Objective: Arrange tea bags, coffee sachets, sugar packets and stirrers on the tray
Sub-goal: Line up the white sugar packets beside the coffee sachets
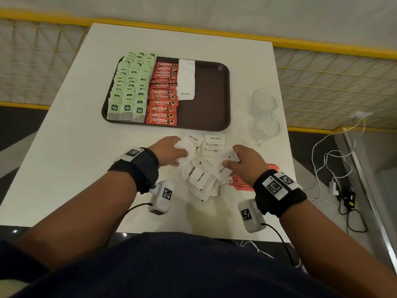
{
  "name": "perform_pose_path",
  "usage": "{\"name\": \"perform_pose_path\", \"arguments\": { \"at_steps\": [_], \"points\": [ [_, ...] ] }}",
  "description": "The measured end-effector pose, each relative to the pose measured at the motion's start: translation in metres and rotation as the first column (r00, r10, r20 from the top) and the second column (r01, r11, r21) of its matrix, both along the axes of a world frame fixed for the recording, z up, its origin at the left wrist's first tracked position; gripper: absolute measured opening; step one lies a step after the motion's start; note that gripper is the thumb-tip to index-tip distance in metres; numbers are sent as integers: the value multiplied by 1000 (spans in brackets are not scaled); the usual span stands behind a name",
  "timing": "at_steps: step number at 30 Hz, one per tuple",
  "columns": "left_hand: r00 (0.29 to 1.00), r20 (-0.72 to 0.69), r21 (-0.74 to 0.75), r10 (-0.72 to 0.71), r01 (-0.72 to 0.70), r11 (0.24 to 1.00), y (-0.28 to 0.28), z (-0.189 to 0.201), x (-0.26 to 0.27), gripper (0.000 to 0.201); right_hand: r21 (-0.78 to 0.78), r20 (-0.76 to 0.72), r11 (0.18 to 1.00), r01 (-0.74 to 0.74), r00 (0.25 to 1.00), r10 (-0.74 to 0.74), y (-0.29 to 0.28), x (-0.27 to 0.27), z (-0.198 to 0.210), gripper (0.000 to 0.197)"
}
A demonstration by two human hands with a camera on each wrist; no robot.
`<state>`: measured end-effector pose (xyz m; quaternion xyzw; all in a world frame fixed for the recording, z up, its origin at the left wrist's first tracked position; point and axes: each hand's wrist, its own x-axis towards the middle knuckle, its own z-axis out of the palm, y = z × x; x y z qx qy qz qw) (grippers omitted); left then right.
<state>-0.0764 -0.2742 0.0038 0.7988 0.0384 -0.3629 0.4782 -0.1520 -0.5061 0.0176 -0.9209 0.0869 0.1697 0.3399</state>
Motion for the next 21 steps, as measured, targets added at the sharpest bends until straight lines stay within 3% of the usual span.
{"name": "perform_pose_path", "arguments": {
  "at_steps": [5, 7, 12, 15, 19, 21],
  "points": [
    [983, -113, -264, 144, -170, 949, -4, 14, 10, 34, 289, -36, 954, 82, 997, -74, 18, 24, 8, 27],
    [973, -173, -339, 155, -207, 918, -6, 16, 15, 36, 367, -30, 927, 75, 997, -69, 28, 34, 11, 19],
    [946, -275, -482, 173, -291, 826, -2, 21, 30, 36, 279, 45, 959, 51, 997, -66, 51, 67, 11, 29],
    [961, -200, -493, 191, -267, 828, 6, 23, 44, 40, 253, 64, 965, 69, 994, -88, 64, 89, 11, 33],
    [969, -70, -479, 238, -242, 844, 21, 19, 71, 46, 324, 45, 940, 107, 991, -129, 77, 121, 11, 19],
    [960, -46, -465, 275, -265, 845, 29, 17, 87, 48, 393, -11, 902, 179, 982, -191, 81, 138, 10, 26]
  ]
}}
